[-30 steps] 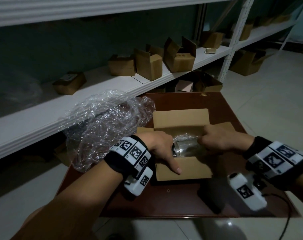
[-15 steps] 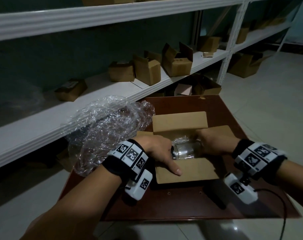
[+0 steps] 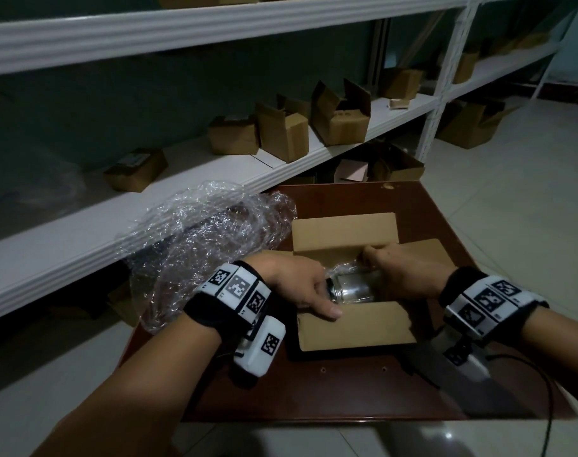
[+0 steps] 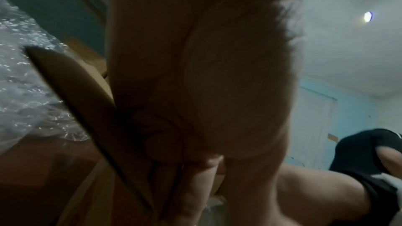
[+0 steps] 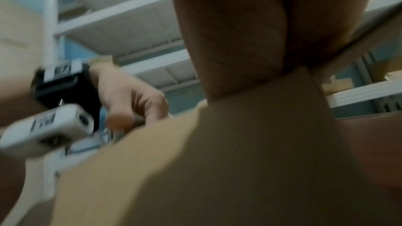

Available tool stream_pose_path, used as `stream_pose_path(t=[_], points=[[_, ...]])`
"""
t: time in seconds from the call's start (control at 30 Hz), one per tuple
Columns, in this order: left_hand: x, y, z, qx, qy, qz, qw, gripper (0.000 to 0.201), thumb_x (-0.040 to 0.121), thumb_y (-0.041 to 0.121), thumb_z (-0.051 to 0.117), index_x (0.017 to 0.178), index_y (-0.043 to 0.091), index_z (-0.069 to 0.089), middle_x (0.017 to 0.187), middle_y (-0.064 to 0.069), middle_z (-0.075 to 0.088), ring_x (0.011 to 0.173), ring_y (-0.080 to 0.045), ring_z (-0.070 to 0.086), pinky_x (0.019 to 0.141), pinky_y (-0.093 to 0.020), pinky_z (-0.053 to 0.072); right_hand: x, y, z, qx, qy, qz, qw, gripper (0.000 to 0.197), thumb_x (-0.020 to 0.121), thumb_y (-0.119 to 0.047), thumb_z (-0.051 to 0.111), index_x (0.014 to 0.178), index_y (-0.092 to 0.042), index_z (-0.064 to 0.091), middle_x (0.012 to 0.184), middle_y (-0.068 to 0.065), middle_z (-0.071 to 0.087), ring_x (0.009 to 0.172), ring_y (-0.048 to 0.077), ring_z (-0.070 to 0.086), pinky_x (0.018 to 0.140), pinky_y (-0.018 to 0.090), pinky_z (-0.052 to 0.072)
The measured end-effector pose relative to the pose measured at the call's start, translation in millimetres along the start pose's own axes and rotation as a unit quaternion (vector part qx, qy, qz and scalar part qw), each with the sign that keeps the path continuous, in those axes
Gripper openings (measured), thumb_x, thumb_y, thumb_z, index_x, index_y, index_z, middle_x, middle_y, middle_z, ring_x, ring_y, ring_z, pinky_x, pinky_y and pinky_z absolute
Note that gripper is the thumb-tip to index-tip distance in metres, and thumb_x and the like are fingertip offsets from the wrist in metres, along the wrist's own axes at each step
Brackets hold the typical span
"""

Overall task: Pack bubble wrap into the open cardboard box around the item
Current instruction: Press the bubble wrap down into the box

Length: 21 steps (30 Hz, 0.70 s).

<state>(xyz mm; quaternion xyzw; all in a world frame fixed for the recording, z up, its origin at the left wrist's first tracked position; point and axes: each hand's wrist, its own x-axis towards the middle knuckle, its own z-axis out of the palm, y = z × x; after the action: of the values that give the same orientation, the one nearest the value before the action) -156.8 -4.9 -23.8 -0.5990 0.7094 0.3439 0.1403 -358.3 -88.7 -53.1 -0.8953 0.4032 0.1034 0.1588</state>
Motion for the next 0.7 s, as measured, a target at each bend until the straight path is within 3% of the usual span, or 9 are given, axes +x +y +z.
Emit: stream_pose_path(t=[0.07, 0.13, 0.23, 0.3, 0.4, 0.47, 0.6, 0.7], points=[[-1, -4, 0, -0.022, 0.064, 0.040, 0.997, 0.038, 0.090, 0.053, 0.073, 0.091, 0.016, 0.083, 0.082, 0.009, 0.075, 0.075, -0.009, 0.067, 0.073, -0.031, 0.055, 3, 7, -4, 0.019, -0.015, -0.014, 1.000, 0.050, 0.087, -0.017, 0.079, 0.131, -0.019, 0.055, 0.125, 0.001, 0.061, 0.114, 0.021, 0.062, 0.095, 0.031, 0.053], [-2, -4, -1, -0.049, 0.167, 0.071, 0.982, 0.019, 0.087, 0.037, 0.081, 0.093, 0.019, 0.083, 0.082, 0.010, 0.075, 0.074, 0.001, 0.066, 0.071, -0.019, 0.052, 0, 11, -10, 0.034, -0.036, -0.024, 0.999, 0.047, 0.087, -0.015, 0.078, 0.128, -0.025, 0.057, 0.118, -0.006, 0.062, 0.105, 0.013, 0.061, 0.086, 0.023, 0.051], [2, -1, -3, -0.013, 0.287, 0.088, 0.954, 0.015, 0.082, 0.020, 0.087, 0.094, 0.016, 0.079, 0.091, 0.009, 0.072, 0.083, -0.002, 0.064, 0.074, -0.013, 0.048, -2, 12, -12, 0.011, -0.038, -0.028, 0.999, 0.043, 0.089, -0.015, 0.074, 0.128, -0.024, 0.058, 0.120, -0.004, 0.063, 0.106, 0.016, 0.062, 0.091, 0.031, 0.055], [6, 0, 0, 0.016, 0.284, 0.057, 0.957, 0.030, 0.081, 0.015, 0.086, 0.108, 0.017, 0.074, 0.103, 0.008, 0.069, 0.091, -0.006, 0.064, 0.074, -0.014, 0.050, -4, 9, -10, -0.034, -0.021, -0.040, 0.998, 0.037, 0.091, -0.018, 0.073, 0.125, -0.025, 0.061, 0.122, -0.001, 0.065, 0.105, 0.016, 0.064, 0.093, 0.035, 0.056], [15, -2, 10, 0.088, 0.243, 0.015, 0.966, 0.057, 0.075, 0.019, 0.090, 0.126, 0.018, 0.066, 0.119, 0.004, 0.064, 0.103, -0.013, 0.062, 0.077, -0.017, 0.046, -12, 2, -11, -0.107, 0.022, -0.072, 0.991, 0.029, 0.096, -0.028, 0.068, 0.124, -0.026, 0.063, 0.121, -0.001, 0.063, 0.096, 0.010, 0.061, 0.085, 0.022, 0.052], [18, -2, 13, 0.103, 0.236, 0.009, 0.966, 0.067, 0.071, 0.023, 0.092, 0.131, 0.017, 0.062, 0.123, 0.003, 0.063, 0.110, -0.016, 0.061, 0.083, -0.018, 0.044, -16, 1, -18, -0.149, 0.059, -0.074, 0.984, 0.028, 0.097, -0.020, 0.065, 0.125, -0.019, 0.063, 0.120, 0.001, 0.062, 0.091, 0.009, 0.057, 0.077, 0.017, 0.045], [21, 0, 10, 0.126, 0.219, 0.000, 0.968, 0.073, 0.072, 0.025, 0.093, 0.136, 0.018, 0.059, 0.126, 0.001, 0.062, 0.113, -0.018, 0.060, 0.084, -0.022, 0.044, -14, 16, -20, -0.159, 0.079, -0.080, 0.981, 0.034, 0.095, -0.017, 0.068, 0.128, -0.019, 0.062, 0.120, 0.001, 0.063, 0.095, 0.011, 0.063, 0.074, 0.020, 0.055], [26, 1, 12, 0.119, 0.184, -0.008, 0.976, 0.070, 0.076, 0.022, 0.091, 0.136, 0.016, 0.056, 0.121, 0.000, 0.061, 0.105, -0.019, 0.062, 0.076, -0.020, 0.046, -8, 18, -10, -0.170, 0.044, -0.068, 0.982, 0.025, 0.100, -0.018, 0.060, 0.124, -0.016, 0.062, 0.120, 0.001, 0.062, 0.093, 0.013, 0.059, 0.063, 0.013, 0.040]])
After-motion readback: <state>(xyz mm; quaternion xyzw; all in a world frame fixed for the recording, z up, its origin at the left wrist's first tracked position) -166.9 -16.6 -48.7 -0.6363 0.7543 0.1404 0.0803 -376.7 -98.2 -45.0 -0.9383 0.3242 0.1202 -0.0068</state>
